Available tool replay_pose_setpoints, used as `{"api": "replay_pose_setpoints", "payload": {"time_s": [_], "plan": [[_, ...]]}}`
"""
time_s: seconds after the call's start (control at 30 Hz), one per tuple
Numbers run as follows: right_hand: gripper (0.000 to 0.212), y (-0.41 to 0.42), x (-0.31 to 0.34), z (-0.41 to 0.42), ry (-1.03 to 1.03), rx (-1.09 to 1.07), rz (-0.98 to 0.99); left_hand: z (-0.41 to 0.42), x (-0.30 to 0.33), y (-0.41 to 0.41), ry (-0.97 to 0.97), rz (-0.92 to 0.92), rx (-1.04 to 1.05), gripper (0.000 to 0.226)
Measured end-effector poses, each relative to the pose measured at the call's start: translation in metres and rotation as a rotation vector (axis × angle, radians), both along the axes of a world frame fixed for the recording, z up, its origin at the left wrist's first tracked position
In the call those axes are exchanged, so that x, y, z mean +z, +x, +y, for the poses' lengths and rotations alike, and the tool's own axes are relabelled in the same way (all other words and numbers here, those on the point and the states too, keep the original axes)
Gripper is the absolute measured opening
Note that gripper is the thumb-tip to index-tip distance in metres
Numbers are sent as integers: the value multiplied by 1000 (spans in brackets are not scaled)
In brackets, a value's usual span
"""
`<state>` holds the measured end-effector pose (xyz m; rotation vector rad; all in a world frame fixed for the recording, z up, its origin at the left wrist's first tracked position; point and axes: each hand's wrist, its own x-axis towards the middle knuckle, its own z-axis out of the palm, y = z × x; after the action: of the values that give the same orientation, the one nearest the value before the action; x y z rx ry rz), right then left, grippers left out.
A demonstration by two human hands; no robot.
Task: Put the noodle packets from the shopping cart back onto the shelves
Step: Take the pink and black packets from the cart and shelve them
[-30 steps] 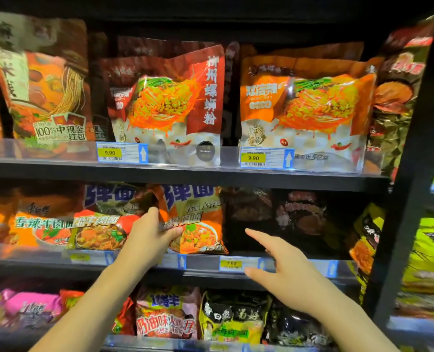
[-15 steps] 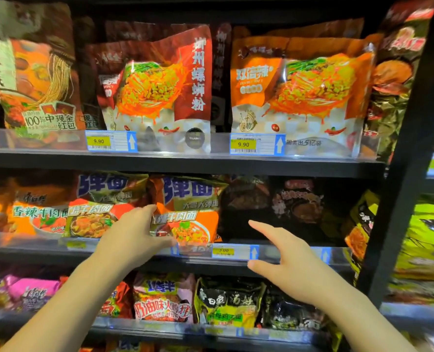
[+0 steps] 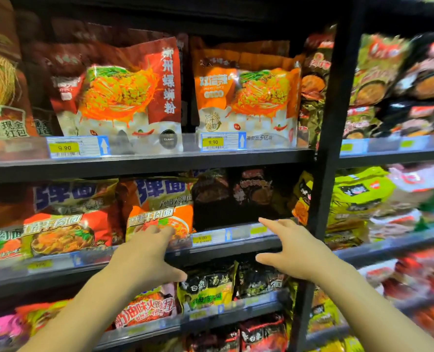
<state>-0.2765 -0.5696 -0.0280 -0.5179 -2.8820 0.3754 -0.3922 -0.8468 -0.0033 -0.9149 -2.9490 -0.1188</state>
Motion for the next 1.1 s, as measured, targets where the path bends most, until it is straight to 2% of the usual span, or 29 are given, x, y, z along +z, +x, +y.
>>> {"api": "replay_pose_setpoints", "payload": {"time_s": [0.2,0.53,0.8,1.1], "plan": [[94,56,0,-7,-13,-206,-68,21,-4,10,-18,-40,-215,101],[93,186,2,10,-15,-527,-97,107,-16,68,-57,-70,-568,104],[97,273,6,69,-28,-683,-92,210,-17,138,-24,-72,-729,104],[99,389,-6,191,-57,-807,-138,378,-29,242,-51,-102,-840,104]]}}
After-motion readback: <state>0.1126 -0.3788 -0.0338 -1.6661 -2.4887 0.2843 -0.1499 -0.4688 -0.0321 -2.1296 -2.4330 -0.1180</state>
